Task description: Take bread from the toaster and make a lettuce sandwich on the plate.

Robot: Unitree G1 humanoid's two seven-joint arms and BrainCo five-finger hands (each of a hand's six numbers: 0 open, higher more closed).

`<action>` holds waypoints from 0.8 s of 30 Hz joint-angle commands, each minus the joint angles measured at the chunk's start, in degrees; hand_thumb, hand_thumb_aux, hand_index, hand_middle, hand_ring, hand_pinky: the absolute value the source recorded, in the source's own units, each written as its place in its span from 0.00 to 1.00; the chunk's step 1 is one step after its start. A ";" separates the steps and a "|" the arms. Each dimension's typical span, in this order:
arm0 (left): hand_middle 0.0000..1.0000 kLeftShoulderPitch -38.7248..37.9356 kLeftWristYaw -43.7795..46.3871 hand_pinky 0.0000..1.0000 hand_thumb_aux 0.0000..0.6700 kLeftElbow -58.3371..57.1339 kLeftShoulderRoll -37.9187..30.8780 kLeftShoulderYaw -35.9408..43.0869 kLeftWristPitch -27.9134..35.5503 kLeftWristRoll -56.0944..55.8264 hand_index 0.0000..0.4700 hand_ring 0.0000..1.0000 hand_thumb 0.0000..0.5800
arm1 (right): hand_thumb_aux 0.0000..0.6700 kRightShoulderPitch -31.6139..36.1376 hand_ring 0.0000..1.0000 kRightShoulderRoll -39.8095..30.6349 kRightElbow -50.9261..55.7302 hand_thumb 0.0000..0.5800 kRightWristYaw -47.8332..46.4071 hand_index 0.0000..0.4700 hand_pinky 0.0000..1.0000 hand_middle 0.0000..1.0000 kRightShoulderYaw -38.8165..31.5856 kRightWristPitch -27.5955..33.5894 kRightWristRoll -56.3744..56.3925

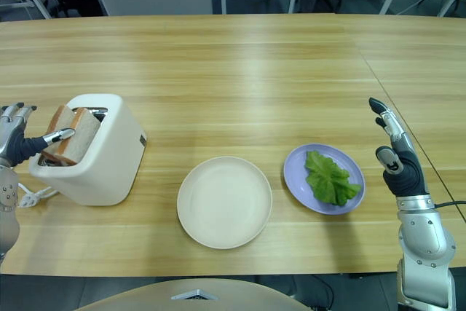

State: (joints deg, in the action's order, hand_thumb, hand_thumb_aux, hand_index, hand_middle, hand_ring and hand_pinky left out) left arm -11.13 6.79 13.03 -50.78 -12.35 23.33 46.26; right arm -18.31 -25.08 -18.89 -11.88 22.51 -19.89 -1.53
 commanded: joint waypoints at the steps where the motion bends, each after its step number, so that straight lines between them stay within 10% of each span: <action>1: 0.00 0.42 -1.95 0.00 0.00 -0.89 0.96 -2.81 -1.07 -0.76 0.00 0.00 0.00 | 0.00 -0.30 0.00 -0.32 1.02 0.00 -0.65 0.00 0.00 0.00 -0.47 -0.38 -1.10; 24: 0.00 1.15 -0.15 0.00 0.00 -6.58 1.59 4.46 -4.22 2.51 0.00 0.00 0.00 | 0.00 0.01 0.00 -0.91 1.93 0.00 -1.42 0.00 0.00 0.00 -0.92 -0.94 -2.33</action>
State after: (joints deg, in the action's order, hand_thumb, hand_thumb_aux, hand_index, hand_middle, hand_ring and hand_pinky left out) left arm -9.50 5.17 7.89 -49.44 -10.57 19.65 47.83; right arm -18.10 -25.67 -17.68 -12.85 21.85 -20.73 -3.36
